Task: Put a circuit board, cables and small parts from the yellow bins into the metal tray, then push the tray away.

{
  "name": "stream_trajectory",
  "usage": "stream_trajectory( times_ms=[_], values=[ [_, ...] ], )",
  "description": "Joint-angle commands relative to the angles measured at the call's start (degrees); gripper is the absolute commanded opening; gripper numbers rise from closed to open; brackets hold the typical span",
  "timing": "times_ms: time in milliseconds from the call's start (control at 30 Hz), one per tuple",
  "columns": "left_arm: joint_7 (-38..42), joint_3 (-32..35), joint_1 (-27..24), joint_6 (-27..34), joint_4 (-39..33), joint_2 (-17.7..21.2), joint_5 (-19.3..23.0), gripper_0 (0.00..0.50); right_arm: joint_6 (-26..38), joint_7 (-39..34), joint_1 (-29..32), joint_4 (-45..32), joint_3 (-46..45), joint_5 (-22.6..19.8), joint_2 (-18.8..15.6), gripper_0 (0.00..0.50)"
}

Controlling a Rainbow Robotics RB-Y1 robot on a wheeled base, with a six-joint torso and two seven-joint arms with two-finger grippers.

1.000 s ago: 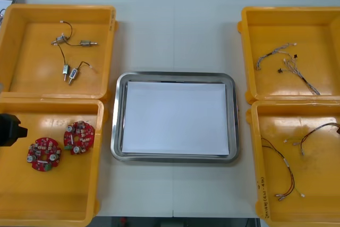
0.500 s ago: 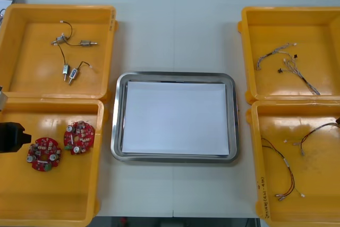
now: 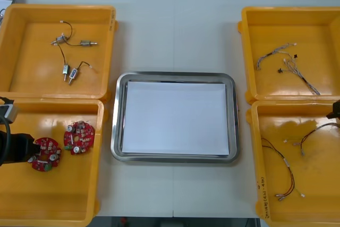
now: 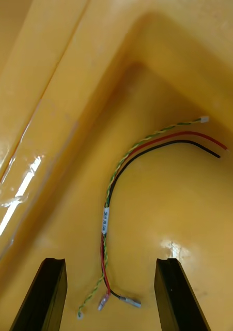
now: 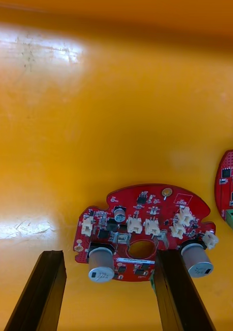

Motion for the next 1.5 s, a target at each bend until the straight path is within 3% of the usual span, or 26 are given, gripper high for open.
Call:
stream_trajectory(
  times_ms=[33, 367, 1500],
  values=[
    [-7.18, -0.86, 3.06, -1.40, -0.20, 1.48, -0.86, 0.500, -2.93, -6.78, -1.18, 1.69, 2.43, -0.64, 0.76, 0.491],
    [-8.50, -1.48, 5.08, -3.60, -0.20, 1.39, -1.39, 0.500, -3.99, -12.93, -1.18, 2.05, 6.56, 0.16, 1.11, 0.491],
    [-8.85, -4.82, 4.82, -8.43, 2.96, 0.60, -4.11, 0.496, -7.41, -14.87, -1.09, 7.41, 9.02, -0.37, 1.11, 0.491]
  ],
)
